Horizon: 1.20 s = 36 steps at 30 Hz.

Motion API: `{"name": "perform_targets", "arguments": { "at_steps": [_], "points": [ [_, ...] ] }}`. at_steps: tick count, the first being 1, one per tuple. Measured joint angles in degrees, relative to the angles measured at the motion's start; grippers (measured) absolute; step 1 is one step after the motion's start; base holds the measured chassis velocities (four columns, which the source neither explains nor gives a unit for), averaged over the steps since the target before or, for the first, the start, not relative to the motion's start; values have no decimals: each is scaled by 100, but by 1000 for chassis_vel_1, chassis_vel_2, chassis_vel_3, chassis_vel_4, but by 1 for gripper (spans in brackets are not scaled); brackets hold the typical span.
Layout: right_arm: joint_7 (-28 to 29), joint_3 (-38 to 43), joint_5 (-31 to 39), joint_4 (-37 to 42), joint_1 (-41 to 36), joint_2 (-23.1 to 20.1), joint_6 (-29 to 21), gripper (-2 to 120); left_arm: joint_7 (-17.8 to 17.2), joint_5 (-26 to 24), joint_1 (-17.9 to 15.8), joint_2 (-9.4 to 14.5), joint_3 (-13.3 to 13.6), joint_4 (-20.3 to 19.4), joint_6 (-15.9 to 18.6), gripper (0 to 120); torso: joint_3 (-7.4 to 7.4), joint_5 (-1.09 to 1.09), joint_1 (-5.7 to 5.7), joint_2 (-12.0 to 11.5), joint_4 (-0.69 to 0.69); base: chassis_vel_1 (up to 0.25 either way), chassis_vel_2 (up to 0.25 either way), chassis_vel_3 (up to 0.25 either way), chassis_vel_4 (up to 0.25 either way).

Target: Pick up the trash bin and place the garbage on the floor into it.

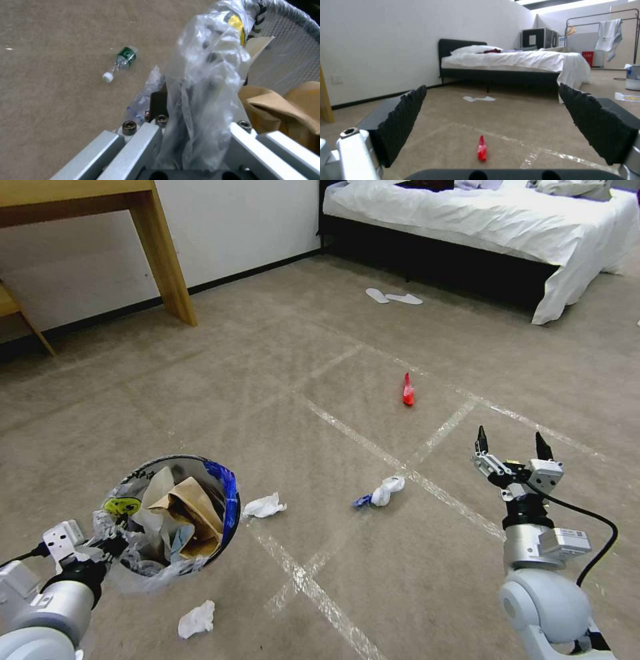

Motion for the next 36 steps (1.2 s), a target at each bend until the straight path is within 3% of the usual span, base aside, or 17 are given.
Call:
{"name": "perform_targets", "arguments": {
  "at_steps": [36],
  "points": [
    [-80,-151,147,-118,167,-53,50,100,-55,-75,-53,80,-330,103,2,1,-1,1,-2,0,0,-6,2,4,-5]
  ]
}}
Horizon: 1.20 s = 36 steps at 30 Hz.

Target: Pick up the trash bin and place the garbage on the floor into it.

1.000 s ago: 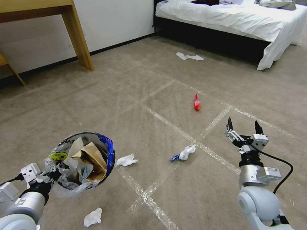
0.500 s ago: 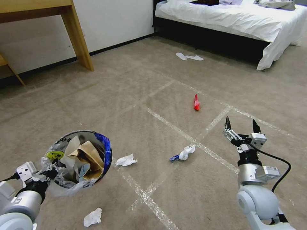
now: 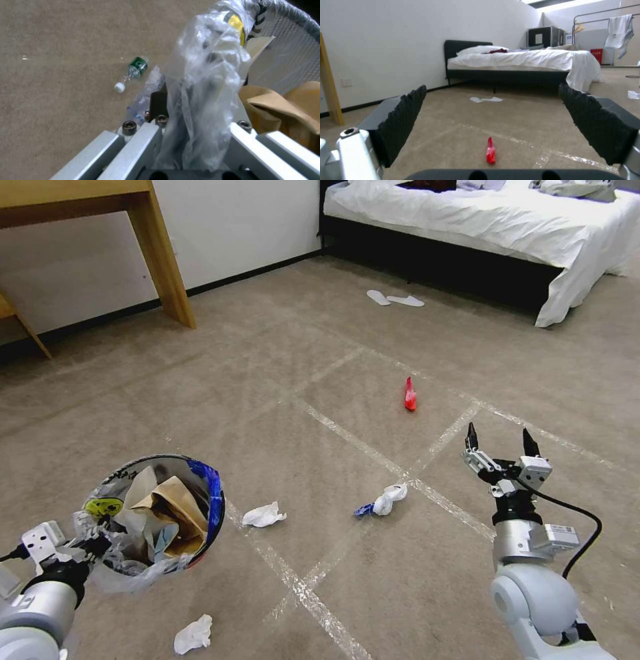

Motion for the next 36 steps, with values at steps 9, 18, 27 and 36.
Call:
{"name": "perform_targets", "arguments": {
  "at_steps": [9,18,27,36],
  "points": [
    [-1,-15,4,-53,44,0,1,100,-2,-3,-12,-16,-5,56,1,1,1,0,1,0,0,-46,43,39,-44],
    [176,-197,204,-128,199,-16,-121,100,-2,-1,-31,-14,13,96,-3,1,1,0,2,0,0,-37,51,40,-41],
    [2086,-1198,2278,-396,1198,-269,-2456,100,-2,20,-57,-13,43,135,-5,1,1,-1,1,0,-1,0,0,0,0],
    [3798,-1814,4980,-1636,2515,436,-3782,100,-25,57,-31,-61,61,156,-4,1,1,-1,1,0,1,0,0,0,0]
  ]
}}
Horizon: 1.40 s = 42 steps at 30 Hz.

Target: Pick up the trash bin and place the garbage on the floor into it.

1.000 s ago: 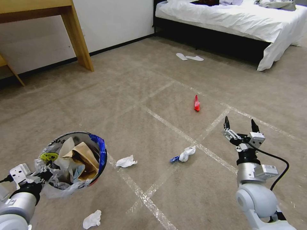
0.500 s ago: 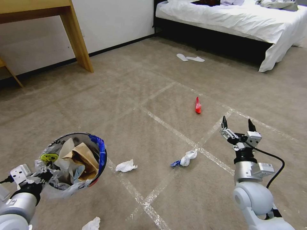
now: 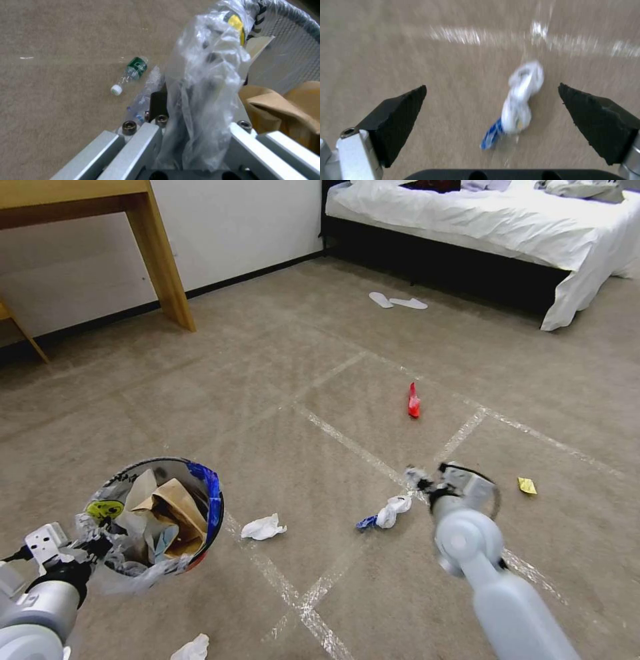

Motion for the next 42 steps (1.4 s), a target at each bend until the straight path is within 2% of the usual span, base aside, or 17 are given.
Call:
{"name": "perform_targets", "arguments": {
  "at_steps": [1,3,5,6,7,8,11,13,25,28,32,33,34,36,38,39,42],
  "points": [
    [133,-23,189,-383,184,161,-27,100,-7,7,10,-29,0,-8,2,1,0,1,0,0,0,0,0,0,0],
    [155,-25,222,-557,253,223,-31,100,-12,21,17,-46,0,-15,3,1,0,0,0,0,0,0,0,0,0],
    [146,-33,124,-1327,486,429,35,100,-16,60,51,-98,0,-46,6,1,0,2,0,0,0,0,0,0,0],
    [146,-33,124,-1327,486,429,35,100,-16,60,51,-98,0,-46,6,1,0,2,0,0,0,0,0,0,0],
    [89,-24,91,-1761,626,532,93,100,-17,93,70,-121,0,-49,7,1,0,1,0,1,-1,0,0,0,0],
    [89,-24,91,-1761,626,532,93,100,-17,93,70,-121,0,-49,7,1,0,1,0,1,-1,0,0,0,0],
    [-79,2,-15,-2416,880,724,210,100,-18,151,93,-163,9,-54,13,1,0,1,0,0,-1,0,0,0,0],
    [-79,2,-15,-2416,880,724,210,100,-18,151,93,-163,9,-54,13,1,0,1,0,0,-1,0,0,0,0],
    [-732,22,-552,-4130,1599,1149,480,99,-32,125,131,-116,2,-54,20,1,0,0,0,0,-1,0,0,0,0],
    [-783,22,-587,-4226,1638,1184,490,99,-34,118,129,-110,3,-53,21,1,0,0,0,0,-1,0,0,0,0],
    [-967,28,-742,-4524,1744,1327,558,90,-38,87,119,-79,7,-35,22,1,0,0,0,0,-1,0,0,0,0],
    [-1043,39,-817,-4595,1759,1377,583,83,-39,82,115,-73,8,-31,22,1,0,1,0,0,-1,0,0,0,0],
    [-1043,39,-817,-4595,1759,1377,583,83,-39,82,115,-73,8,-31,22,1,0,1,0,0,-1,0,0,0,0],
    [-1105,61,-891,-4714,1786,1435,616,71,-41,68,102,-58,7,-17,22,1,-1,1,0,0,0,0,0,0,0],
    [-1137,68,-925,-4771,1794,1441,640,68,-41,61,99,-51,5,-9,22,1,-1,1,0,0,0,0,0,0,0],
    [-1175,74,-944,-4810,1795,1430,655,60,-43,55,93,-39,3,1,22,1,0,1,-1,0,-1,0,0,0,0],
    [-1205,80,-962,-4813,1784,1406,661,55,-44,52,84,-33,3,13,22,1,-1,1,-1,0,-1,0,0,0,0]
  ]
}}
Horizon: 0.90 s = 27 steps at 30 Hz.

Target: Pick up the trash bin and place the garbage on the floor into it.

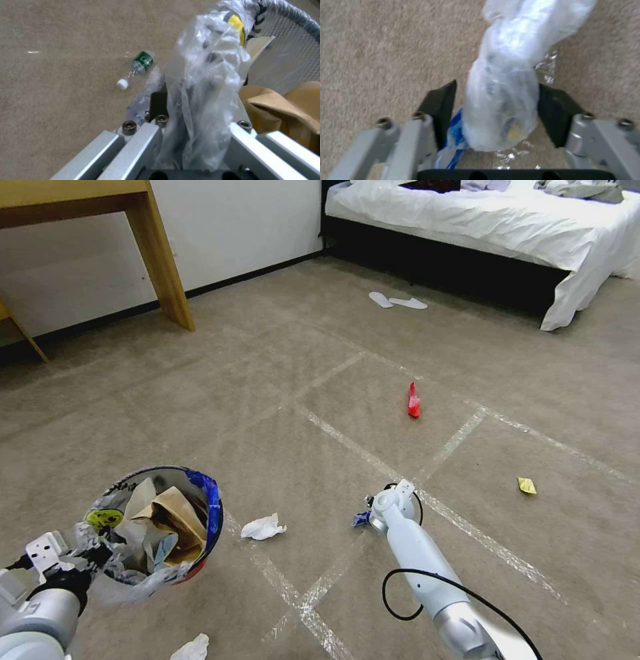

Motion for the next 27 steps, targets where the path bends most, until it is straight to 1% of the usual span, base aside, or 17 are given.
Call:
{"name": "perform_targets", "arguments": {
  "at_steps": [3,4,6,7,8,9,12,14,16,19,20,21,22,23,25,26,27],
  "points": [
    [-19,10,7,98,-86,-85,-3,37,-5,3,-42,-3,28,45,0,1,0,0,0,0,0,0,0,0,0],
    [-19,10,7,98,-86,-85,-3,37,-5,3,-42,-3,28,45,0,1,0,0,0,0,0,0,0,0,0],
    [-35,10,16,173,-139,-136,-7,28,-6,12,-59,-22,60,55,0,1,0,0,0,0,0,0,0,0,0],
    [-35,10,16,173,-139,-136,-7,28,-6,12,-59,-22,60,55,0,1,0,0,0,0,0,0,0,0,0],
    [-45,8,35,238,-184,-177,-21,20,-7,21,-68,-32,76,60,-1,1,-1,0,0,0,0,0,0,0,0],
    [-45,8,35,238,-184,-177,-21,20,-7,21,-68,-32,76,60,-1,1,-1,0,0,0,0,0,0,0,0],
    [-63,-3,37,462,-345,-260,-37,4,-8,31,-83,-38,87,75,-2,1,0,1,0,0,0,0,0,0,0],
    [-71,-6,44,567,-409,-296,-50,0,-7,32,-87,-42,92,79,-3,1,0,0,0,0,0,0,0,0,0],
    [-80,-10,51,669,-472,-333,-64,0,-7,32,-90,-45,97,85,-3,1,0,1,0,0,0,0,0,0,0],
    [-152,-36,127,1477,-878,-567,-81,0,-6,45,-108,-68,130,110,-5,1,0,2,0,0,0,0,0,0,0],
    [-152,-36,127,1477,-878,-567,-81,0,-6,45,-108,-68,130,110,-5,1,0,2,0,0,0,0,0,0,0],
    [-215,-42,169,1833,-1018,-659,-52,0,-5,49,-112,-70,141,111,-5,1,0,1,0,0,-1,0,0,0,0],
    [-215,-42,169,1833,-1018,-659,-52,0,-5,49,-112,-70,141,111,-5,1,0,1,0,0,-1,0,0,0,0],
    [-334,-50,274,2410,-1191,-803,7,0,-5,48,-116,-69,154,110,-5,1,0,0,0,0,-2,0,0,0,0],
    [-875,-233,440,3955,-1326,-1292,480,0,-18,34,-98,-66,187,72,9,1,0,-1,0,0,-1,0,0,0,0],
    [-875,-233,440,3955,-1326,-1292,480,0,-18,34,-98,-66,187,72,9,1,0,-1,0,0,-1,0,0,0,0],
    [-1112,-413,514,4584,-1241,-1576,702,0,-20,27,-80,-64,206,56,21,1,0,1,0,0,-1,0,0,0,0]
  ]
}}
